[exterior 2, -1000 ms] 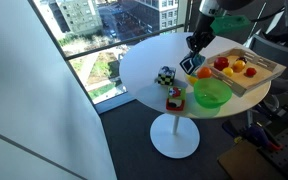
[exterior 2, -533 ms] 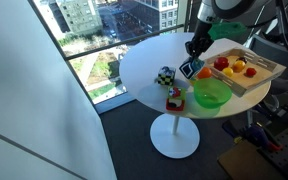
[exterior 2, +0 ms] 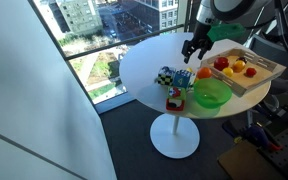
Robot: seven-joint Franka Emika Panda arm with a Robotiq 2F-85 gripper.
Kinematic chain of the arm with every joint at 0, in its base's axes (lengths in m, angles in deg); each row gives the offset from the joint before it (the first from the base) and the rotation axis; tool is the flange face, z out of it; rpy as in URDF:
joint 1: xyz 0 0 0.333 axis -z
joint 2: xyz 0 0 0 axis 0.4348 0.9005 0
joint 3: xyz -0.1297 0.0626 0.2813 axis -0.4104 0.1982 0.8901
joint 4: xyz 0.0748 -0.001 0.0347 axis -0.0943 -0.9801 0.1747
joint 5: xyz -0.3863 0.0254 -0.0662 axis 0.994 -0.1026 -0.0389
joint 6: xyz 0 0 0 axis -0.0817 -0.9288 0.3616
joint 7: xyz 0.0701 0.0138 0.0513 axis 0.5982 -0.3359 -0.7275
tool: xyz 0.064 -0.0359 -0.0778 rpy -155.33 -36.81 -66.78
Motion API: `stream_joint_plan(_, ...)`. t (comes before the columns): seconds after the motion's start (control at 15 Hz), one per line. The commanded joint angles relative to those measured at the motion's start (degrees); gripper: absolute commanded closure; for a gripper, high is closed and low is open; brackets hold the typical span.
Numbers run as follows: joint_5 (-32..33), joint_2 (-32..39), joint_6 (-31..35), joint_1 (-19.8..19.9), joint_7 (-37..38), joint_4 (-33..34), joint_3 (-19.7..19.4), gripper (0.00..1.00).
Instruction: Remove the plush toy from the bowl
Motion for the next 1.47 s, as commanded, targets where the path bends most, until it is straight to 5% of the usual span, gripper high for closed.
stream_joint_plan(0.0, 0.31, -1.82, -0.42, -0.25, 0.66, -0.25, 0.19, 0.00)
stream_joint_plan(1.4, 0.16, -21.00, -22.17, 4.05, 0.87, -5.66, -1.58, 0.00)
